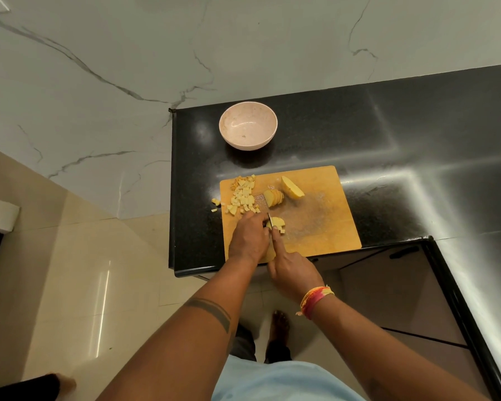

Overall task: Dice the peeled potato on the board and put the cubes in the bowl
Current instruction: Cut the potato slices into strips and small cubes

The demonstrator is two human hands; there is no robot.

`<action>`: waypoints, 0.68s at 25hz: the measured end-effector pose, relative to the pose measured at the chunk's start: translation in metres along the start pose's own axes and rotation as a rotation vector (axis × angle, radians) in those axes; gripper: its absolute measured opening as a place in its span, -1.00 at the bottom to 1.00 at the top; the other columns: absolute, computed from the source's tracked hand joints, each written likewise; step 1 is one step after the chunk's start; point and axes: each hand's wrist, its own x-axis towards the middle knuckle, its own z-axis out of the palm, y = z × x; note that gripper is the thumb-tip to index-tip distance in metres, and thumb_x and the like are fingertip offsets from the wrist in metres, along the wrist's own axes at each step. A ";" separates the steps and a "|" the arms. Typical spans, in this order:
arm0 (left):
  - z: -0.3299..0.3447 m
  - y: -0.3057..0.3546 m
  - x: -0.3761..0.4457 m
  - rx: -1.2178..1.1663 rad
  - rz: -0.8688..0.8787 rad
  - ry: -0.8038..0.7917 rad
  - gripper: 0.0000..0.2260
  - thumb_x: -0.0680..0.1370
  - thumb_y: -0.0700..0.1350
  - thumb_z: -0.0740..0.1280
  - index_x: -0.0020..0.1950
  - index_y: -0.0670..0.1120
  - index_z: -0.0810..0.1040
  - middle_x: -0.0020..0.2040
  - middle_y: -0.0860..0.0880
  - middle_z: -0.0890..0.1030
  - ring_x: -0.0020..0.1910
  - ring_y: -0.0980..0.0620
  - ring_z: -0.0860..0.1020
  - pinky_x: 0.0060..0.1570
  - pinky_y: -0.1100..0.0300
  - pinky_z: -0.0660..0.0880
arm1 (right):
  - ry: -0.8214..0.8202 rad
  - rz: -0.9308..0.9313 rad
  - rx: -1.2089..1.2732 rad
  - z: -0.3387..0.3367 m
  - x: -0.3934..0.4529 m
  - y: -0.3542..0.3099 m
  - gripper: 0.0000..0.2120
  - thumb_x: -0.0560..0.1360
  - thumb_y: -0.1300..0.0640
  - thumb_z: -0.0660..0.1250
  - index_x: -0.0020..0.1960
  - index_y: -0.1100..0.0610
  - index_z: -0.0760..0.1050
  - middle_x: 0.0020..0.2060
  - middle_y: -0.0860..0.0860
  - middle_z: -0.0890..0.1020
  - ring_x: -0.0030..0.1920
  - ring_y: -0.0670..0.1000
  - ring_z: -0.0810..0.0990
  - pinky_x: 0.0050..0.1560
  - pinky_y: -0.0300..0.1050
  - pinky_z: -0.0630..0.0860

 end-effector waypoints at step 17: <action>0.005 -0.004 -0.007 -0.063 0.031 -0.073 -0.54 0.56 0.00 0.41 0.43 0.10 0.39 0.28 -0.01 0.42 0.19 0.00 0.51 0.18 0.01 0.56 | 0.107 0.094 0.132 0.009 -0.032 0.028 -0.19 0.60 0.09 0.11 0.64 -0.06 -0.35 -0.43 -0.03 0.54 -0.47 0.02 0.51 -0.48 -0.09 0.32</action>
